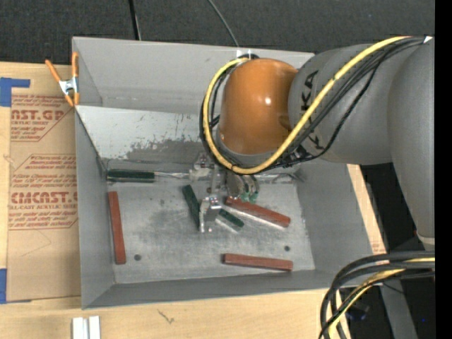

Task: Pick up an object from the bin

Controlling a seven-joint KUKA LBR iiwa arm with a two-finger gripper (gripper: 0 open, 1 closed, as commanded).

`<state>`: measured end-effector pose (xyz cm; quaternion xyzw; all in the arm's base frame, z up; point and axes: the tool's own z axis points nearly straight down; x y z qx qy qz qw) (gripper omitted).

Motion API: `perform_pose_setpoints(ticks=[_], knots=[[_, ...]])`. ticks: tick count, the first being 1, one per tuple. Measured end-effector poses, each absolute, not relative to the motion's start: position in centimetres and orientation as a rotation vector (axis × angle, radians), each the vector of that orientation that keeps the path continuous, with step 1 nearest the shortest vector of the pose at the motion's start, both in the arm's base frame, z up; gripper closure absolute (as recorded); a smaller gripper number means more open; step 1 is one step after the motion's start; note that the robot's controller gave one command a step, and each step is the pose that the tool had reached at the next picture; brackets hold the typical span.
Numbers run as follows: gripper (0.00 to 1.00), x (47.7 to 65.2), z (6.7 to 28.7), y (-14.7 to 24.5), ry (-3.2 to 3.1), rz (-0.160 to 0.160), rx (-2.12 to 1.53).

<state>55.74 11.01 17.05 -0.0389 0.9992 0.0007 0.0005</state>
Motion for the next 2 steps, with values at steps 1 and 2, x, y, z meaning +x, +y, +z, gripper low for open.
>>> perform_pose_setpoints(ticks=[1, 2], knots=[[0.0, 55.7, 17.0, 11.0, 3.138, 0.002, -0.122], [1.0, 55.4, 8.2, 6.9, 3.123, 0.012, -0.202]])
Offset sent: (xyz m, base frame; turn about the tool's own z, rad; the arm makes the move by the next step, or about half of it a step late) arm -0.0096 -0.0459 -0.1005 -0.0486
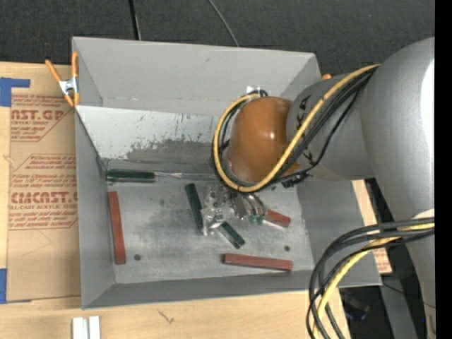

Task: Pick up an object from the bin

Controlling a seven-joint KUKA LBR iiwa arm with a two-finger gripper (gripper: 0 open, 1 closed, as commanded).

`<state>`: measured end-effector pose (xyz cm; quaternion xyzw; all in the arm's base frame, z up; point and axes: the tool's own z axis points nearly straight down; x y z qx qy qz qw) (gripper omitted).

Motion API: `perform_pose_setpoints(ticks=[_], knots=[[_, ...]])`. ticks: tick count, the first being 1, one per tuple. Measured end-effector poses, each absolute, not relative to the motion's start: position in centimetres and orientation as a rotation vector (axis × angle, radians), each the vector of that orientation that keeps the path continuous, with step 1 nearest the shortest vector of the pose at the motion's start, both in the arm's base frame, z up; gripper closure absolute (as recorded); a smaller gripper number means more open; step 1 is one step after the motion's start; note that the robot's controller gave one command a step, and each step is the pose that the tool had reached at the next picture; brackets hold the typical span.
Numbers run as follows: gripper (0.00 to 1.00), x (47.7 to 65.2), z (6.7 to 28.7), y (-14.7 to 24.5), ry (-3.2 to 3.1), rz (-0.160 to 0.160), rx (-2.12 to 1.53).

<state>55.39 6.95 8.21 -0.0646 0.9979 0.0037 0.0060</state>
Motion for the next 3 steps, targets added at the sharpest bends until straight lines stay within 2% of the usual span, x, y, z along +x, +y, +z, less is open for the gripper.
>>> perform_pose_setpoints(ticks=[1, 2, 3], knots=[[1.0, 55.4, 8.2, 6.9, 3.123, 0.012, -0.202], [1.0, 55.1, 24.7, 6.5, 3.12, 0.001, -0.293], [1.0, 55.0, 24.5, 6.5, 3.125, 0.001, -0.294]])
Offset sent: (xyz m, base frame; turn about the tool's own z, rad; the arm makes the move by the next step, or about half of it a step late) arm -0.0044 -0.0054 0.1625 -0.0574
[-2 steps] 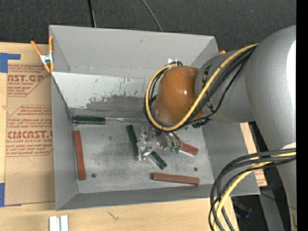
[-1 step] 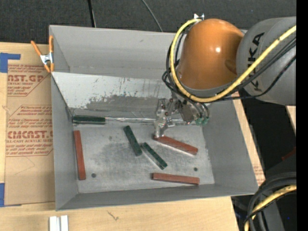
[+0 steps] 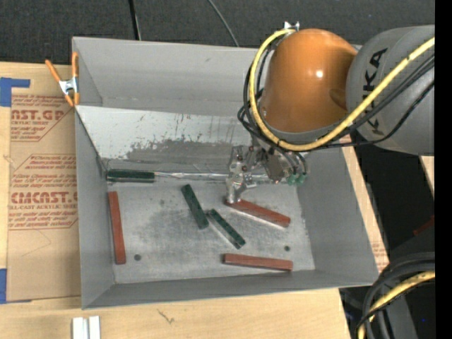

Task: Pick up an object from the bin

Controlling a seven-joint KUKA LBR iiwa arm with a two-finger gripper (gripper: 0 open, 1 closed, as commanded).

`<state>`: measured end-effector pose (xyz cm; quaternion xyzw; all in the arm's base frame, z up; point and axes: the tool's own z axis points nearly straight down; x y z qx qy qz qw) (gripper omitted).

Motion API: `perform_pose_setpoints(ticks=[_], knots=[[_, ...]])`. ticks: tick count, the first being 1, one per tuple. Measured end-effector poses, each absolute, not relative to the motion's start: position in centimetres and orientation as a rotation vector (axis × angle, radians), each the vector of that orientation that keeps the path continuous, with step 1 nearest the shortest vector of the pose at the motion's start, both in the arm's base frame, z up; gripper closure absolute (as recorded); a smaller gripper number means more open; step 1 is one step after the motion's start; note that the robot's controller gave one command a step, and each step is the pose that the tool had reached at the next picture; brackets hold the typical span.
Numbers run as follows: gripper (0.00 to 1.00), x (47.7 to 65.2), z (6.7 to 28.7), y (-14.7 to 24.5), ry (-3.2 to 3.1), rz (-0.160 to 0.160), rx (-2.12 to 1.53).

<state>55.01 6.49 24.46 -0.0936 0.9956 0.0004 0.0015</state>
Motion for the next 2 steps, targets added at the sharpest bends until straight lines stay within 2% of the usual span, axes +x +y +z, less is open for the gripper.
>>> perform_pose_setpoints(ticks=[1, 2], knots=[[1.0, 54.0, 20.3, 6.2, 3.109, 0.0, -0.382], [0.0, 53.7, 14.7, 5.1, 3.122, 0.002, -0.346]])
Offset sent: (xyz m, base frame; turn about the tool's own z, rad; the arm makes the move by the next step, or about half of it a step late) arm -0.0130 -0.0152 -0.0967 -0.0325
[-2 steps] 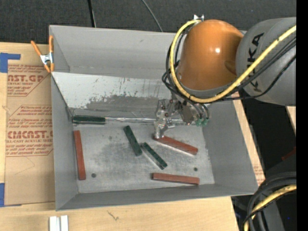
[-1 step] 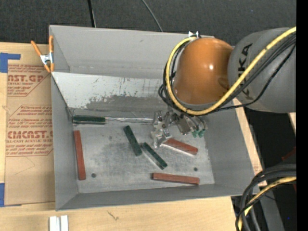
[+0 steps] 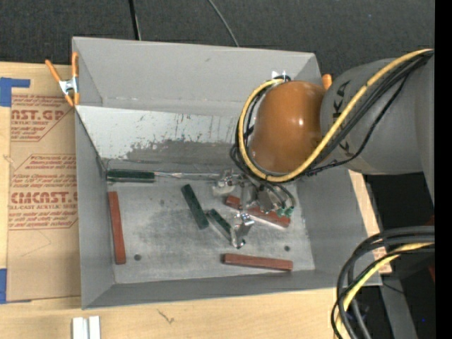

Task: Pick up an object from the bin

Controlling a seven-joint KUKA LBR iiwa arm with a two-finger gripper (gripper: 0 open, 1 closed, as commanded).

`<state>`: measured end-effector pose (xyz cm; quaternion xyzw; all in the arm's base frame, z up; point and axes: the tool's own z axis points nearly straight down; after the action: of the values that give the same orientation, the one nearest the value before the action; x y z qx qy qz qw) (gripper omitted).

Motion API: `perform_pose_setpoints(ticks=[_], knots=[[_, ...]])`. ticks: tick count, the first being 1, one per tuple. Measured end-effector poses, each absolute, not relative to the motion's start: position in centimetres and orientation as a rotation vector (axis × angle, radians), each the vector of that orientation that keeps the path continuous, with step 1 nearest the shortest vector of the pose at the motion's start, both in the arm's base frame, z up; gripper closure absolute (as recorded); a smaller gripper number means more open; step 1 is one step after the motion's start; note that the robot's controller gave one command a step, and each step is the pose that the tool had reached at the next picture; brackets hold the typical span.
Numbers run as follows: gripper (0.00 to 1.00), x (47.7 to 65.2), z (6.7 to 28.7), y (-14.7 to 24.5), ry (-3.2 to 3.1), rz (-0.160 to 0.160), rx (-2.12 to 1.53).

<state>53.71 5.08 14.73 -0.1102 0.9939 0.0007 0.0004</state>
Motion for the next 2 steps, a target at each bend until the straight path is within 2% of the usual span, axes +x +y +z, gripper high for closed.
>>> perform_pose_setpoints(ticks=[1, 2], knots=[[0.0, 53.7, 14.7, 5.1, 3.121, 0.002, -0.346], [1.0, 54.6, 7.6, 3.9, 3.111, 0.003, -0.325]])
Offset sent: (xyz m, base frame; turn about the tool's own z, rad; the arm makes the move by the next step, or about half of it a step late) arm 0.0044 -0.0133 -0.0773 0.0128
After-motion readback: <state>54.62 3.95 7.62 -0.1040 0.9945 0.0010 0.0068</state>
